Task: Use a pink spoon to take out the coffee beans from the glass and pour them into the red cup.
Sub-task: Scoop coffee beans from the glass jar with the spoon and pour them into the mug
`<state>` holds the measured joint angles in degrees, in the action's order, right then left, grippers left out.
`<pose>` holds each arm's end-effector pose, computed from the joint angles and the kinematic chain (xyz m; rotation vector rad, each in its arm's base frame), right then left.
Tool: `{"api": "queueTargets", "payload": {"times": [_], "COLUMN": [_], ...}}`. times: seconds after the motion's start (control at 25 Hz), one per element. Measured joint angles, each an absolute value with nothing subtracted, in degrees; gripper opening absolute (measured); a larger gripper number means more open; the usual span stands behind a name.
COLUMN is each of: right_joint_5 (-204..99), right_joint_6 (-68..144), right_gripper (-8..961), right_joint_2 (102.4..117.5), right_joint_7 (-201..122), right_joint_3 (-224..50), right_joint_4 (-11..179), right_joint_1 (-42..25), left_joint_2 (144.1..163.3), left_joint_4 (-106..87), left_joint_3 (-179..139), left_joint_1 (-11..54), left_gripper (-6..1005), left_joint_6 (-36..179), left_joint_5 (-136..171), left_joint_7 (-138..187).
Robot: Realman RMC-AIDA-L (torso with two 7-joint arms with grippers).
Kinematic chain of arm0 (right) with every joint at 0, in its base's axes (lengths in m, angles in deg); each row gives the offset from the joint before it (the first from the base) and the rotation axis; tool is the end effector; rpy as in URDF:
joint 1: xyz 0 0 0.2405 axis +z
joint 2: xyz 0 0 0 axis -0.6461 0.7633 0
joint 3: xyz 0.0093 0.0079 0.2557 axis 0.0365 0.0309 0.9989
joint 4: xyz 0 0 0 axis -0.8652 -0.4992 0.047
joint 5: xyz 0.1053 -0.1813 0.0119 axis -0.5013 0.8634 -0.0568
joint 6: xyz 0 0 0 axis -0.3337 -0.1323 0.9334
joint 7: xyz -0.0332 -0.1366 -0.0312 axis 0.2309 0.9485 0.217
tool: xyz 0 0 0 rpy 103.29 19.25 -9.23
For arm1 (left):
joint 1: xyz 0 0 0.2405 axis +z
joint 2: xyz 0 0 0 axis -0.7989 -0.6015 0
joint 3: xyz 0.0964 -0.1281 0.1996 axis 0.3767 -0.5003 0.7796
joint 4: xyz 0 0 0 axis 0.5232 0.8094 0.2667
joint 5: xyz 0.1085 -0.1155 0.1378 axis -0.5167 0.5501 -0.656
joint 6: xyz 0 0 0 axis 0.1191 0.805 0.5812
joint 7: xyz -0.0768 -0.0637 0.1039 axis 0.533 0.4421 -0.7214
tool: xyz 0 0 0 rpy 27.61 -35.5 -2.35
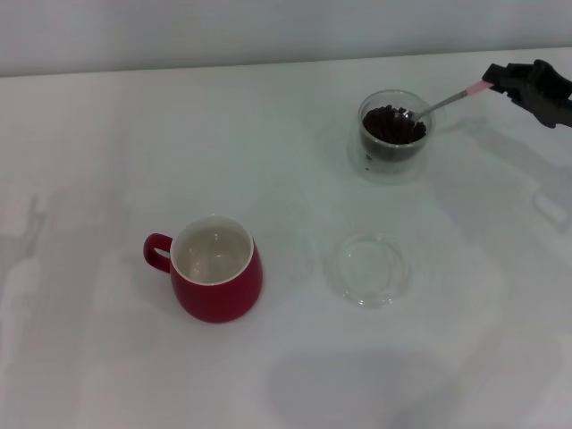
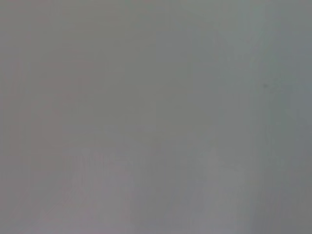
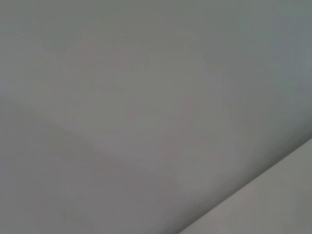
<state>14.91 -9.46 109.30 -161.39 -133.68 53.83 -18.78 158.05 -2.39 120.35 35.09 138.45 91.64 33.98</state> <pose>0.3477 0.3632 0.0643 -1.6069 1.7053 1.0302 -0.3521 0.2808 -0.0127 -1.5383 -0.5808 -0.7185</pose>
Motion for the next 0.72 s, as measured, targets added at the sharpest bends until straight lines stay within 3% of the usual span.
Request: {"api": "queueTargets", "payload": {"times": [0.72], "right_joint_5": [14.88], "right_joint_6": [-10.51], "right_gripper": [143], "right_joint_2": [108.49], "right_joint_7": [-166.15], "right_joint_3": [-132.92], "right_joint_4": [54.63], "right_joint_1": [-18.46], "left_joint_2": [158.05], "left_joint_4": [-2.39], "left_joint_3": [120.35], "left_joint_1": [35.10], "left_gripper": [801], "left_joint_6": [138.45], "left_joint_5": [91.72], "left_joint_7": [33.98]}}
